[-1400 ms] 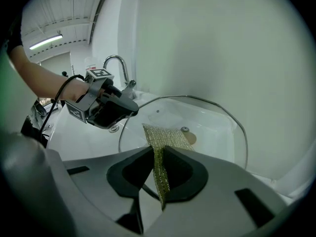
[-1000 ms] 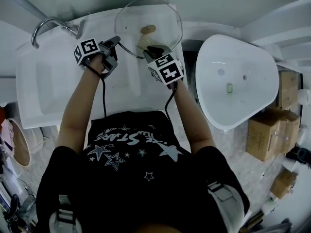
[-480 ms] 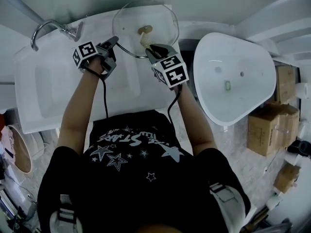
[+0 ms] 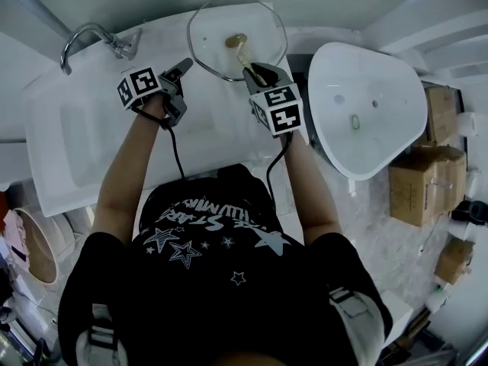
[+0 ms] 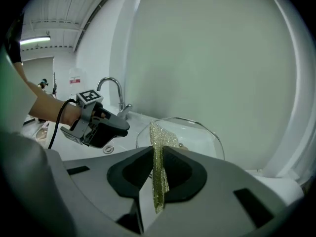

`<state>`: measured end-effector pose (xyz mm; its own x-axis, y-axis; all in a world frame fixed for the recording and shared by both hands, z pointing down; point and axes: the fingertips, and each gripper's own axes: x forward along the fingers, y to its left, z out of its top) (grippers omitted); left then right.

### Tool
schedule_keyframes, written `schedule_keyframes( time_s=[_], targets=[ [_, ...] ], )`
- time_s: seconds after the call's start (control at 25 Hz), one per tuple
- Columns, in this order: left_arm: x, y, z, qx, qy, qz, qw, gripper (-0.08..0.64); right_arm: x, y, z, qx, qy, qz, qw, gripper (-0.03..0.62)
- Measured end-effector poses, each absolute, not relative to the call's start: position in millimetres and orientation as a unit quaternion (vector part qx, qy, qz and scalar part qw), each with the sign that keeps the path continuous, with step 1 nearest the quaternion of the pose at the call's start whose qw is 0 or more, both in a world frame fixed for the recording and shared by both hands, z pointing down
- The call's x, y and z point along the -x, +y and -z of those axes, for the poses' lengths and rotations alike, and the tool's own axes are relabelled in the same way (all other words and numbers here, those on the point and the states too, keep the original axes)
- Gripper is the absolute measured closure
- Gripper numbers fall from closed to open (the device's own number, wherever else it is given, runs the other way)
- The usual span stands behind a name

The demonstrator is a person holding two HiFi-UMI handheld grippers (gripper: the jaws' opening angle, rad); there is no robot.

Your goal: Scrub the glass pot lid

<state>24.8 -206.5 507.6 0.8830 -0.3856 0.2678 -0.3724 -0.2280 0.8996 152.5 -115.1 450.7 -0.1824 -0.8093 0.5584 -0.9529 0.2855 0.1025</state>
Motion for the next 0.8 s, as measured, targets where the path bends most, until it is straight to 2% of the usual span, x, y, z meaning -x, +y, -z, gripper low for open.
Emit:
schedule_keyframes(
  time_s=[0.32, 0.8],
  targets=[
    [24.0, -180.1, -485.1, -0.812, -0.2, 0.004, 0.548, 0.413, -110.5, -96.4, -441.8, -0.63, -0.726, -0.143, 0.238, 0.528],
    [85.8, -140.8, -469.6, -0.882, -0.124, -0.07, 0.449, 0.413, -49.0, -50.4, -448.6, -0.694, -0.666, -0.17, 0.215, 0.528]
  ],
)
